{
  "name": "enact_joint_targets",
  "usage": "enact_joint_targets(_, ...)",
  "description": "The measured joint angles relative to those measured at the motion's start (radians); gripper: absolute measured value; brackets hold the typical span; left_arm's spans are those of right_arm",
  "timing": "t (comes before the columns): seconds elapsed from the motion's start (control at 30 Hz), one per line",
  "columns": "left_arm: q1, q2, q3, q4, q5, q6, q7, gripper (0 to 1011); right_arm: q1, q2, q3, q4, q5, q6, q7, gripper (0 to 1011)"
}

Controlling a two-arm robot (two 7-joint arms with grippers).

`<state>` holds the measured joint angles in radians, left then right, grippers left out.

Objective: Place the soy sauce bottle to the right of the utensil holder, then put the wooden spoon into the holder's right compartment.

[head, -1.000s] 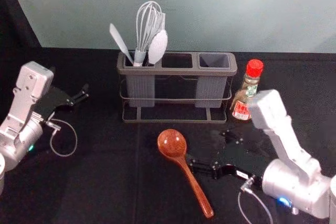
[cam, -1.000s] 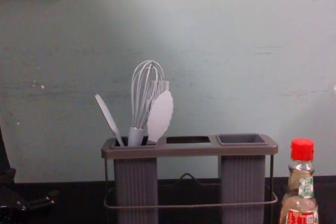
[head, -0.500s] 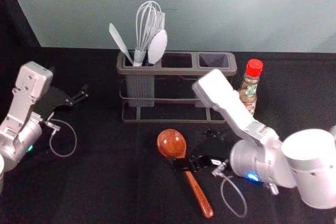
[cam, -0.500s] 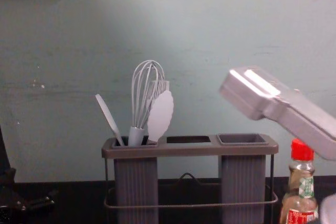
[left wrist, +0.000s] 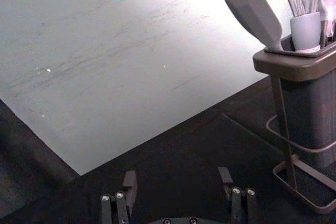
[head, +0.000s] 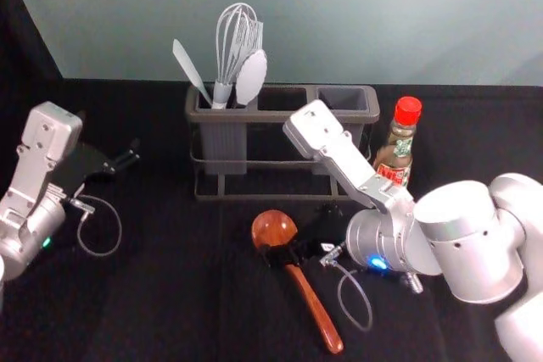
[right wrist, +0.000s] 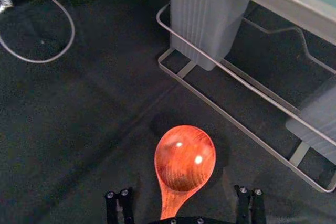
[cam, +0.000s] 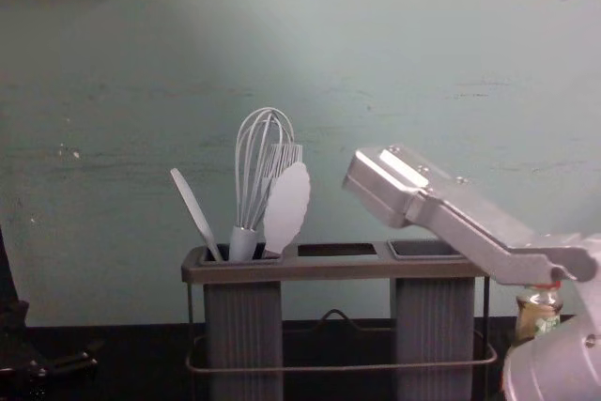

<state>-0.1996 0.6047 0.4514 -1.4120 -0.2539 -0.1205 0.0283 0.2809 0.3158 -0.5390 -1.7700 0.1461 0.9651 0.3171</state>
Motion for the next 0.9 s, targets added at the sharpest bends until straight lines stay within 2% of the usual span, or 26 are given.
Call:
enact_joint_targets(0.33, 0.000, 0.000, 0.000, 0.000, 0.000, 0.000, 0.000, 1011, 0.032, -0.031, -0.010, 0.056, -0.024, 0.017, 0.020, 1003)
enact_joint_targets(0.9, 0.000, 0.000, 0.000, 0.000, 0.000, 0.000, 0.000, 1011, 0.052, -0.063, -0.017, 0.112, -0.062, 0.030, 0.053, 1003)
